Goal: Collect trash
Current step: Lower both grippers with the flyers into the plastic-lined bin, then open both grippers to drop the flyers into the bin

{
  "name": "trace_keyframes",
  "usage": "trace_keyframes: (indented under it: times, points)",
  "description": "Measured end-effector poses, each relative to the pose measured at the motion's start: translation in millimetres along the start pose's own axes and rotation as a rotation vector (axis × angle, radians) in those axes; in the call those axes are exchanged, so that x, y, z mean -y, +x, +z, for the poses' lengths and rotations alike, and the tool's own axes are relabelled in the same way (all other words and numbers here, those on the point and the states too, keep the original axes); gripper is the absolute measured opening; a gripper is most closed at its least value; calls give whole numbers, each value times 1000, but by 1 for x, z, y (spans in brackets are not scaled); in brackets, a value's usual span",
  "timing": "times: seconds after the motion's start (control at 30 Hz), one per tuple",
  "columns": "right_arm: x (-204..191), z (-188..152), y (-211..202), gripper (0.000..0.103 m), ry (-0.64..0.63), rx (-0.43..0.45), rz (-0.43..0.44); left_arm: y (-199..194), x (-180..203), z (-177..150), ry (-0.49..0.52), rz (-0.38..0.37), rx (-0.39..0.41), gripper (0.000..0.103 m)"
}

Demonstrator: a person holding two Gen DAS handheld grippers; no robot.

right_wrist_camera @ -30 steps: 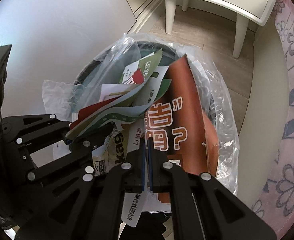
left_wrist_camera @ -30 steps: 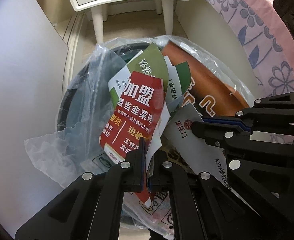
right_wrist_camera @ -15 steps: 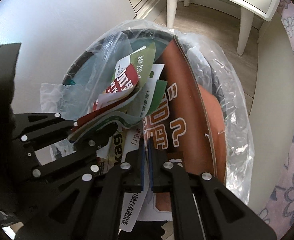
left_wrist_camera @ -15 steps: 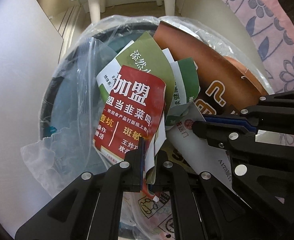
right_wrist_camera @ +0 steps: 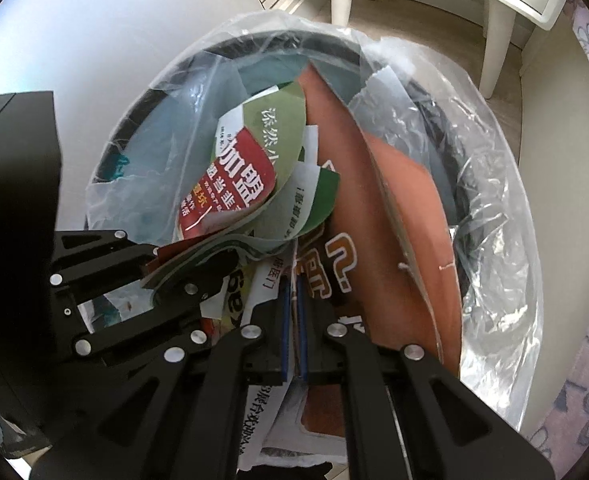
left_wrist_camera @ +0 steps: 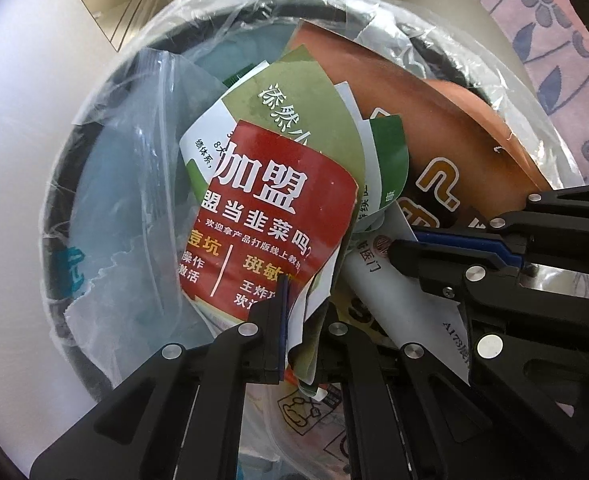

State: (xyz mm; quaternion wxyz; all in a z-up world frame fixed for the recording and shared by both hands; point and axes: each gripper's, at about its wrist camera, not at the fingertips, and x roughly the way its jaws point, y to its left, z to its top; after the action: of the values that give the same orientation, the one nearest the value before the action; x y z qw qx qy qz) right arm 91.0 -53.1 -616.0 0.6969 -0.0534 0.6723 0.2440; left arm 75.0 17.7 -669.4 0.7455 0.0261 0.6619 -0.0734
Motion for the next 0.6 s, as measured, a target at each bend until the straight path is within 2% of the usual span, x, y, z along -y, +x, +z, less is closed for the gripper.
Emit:
trace_keyframes:
  times: [0.53, 0.6]
  points:
    - [-12, 8, 29, 5, -36, -33, -11, 14, -18, -3, -28, -20, -17, 8]
    - [-15, 7, 28, 5, -45, -28, -5, 12, -18, -2, -28, -31, -14, 14]
